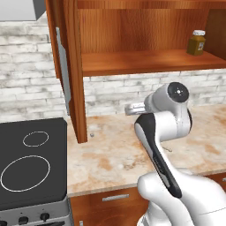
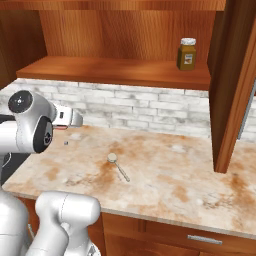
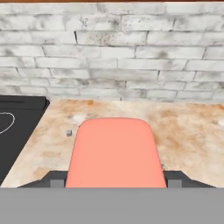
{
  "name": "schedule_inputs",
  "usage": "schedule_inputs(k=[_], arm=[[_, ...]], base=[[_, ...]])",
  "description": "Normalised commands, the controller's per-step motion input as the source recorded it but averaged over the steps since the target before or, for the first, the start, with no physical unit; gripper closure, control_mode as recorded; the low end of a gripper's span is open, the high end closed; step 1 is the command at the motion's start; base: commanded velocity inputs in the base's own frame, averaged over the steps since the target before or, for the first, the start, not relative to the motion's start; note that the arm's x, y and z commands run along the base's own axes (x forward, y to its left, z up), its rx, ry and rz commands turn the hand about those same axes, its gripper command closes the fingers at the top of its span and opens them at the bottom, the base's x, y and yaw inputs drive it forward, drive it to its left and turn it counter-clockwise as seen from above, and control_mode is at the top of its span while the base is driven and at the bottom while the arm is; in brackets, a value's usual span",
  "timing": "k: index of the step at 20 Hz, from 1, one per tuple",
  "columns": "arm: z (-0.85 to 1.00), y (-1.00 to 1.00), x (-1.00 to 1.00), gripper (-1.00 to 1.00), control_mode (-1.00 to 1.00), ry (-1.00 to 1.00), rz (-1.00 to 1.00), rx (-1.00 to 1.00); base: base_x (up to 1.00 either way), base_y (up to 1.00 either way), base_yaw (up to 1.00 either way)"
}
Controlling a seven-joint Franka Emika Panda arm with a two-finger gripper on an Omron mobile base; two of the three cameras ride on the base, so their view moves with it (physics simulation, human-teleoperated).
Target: Pick the bar soap and dish brush from the cabinet and place them on the counter.
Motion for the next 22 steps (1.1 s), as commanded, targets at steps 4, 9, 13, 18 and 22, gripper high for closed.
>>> schedule_inputs(k=[4,9,13,18,22], arm=[[-0.62,0.00,0.00,1.00,-1.00,-0.01,0.02,0.00],[-0.62,0.00,0.00,1.00,-1.00,0.00,0.02,0.00],[-0.62,0.00,0.00,1.00,-1.00,0.00,0.03,-0.01],[-0.62,0.00,0.00,1.00,-1.00,0.00,0.03,-0.03],[-0.62,-0.03,0.08,1.00,-1.00,-0.04,0.03,-0.02]], base=[[0.00,0.00,0.00],[0.00,0.00,0.00],[0.00,0.00,0.00],[0.00,0.00,0.00],[0.00,0.00,0.00]])
